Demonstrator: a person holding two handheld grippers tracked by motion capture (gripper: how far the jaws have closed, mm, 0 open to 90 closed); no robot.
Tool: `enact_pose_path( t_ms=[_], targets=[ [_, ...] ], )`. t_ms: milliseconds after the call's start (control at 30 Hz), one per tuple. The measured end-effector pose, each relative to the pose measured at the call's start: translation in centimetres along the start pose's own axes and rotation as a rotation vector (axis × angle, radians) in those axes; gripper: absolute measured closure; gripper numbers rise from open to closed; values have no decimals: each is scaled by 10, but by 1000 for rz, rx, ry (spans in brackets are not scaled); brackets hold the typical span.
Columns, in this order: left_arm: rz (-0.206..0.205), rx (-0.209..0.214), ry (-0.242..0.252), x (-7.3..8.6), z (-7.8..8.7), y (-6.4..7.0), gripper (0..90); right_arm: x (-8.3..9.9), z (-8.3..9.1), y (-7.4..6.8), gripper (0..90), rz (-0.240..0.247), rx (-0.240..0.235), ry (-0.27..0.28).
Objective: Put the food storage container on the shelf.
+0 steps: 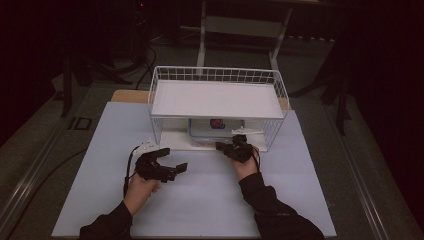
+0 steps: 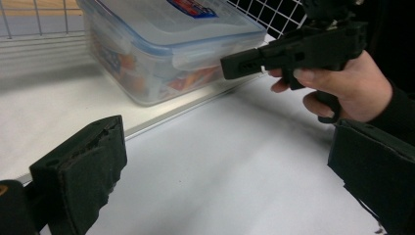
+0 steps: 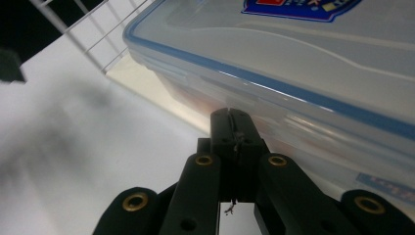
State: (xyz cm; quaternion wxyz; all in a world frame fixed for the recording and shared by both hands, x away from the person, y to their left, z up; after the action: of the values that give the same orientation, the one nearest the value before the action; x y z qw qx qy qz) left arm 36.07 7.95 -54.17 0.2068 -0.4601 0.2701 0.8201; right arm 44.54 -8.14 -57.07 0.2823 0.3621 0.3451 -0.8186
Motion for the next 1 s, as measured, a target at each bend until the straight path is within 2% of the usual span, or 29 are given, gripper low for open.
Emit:
enact_pose_path(
  t_ms=[267,367,467,600,667,767,833,1000],
  targets=[
    [0,1,2,0,1,0,12,-11,-2,13,897,-29,23,32],
    [0,1,2,0,1,-1,12,-12,-2,16,894,-49,18,41],
    [-3,-1,3,0,2,-1,12,-11,-3,14,864,-36,19,40],
    [-10,-1,1,1,3,0,12,-11,1,3,834,-16,0,37],
    [-16,-1,4,1,5,1,12,-10,5,-4,786,2,-20,38],
    [-40,-9,4,0,6,3,12,-4,12,-17,614,14,-53,43],
    [-45,-6,11,-1,7,4,12,-1,17,-23,499,25,-55,53],
    [-58,6,18,-2,10,7,12,11,30,-33,284,37,-84,61]
  ],
)
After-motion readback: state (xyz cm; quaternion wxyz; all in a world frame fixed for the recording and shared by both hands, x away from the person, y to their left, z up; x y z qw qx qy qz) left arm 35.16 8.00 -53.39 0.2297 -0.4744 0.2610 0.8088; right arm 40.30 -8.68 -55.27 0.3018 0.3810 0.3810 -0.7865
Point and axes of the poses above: each handheld gripper's, and its own axes: z roughly backward along the jaws, x roughly out of its underside, y roughly to its right, the point moved 10 cm from there along -z, roughly forward along the jaws, and after that the axes turned 8 degrees about -x, right-handed, at the moved point
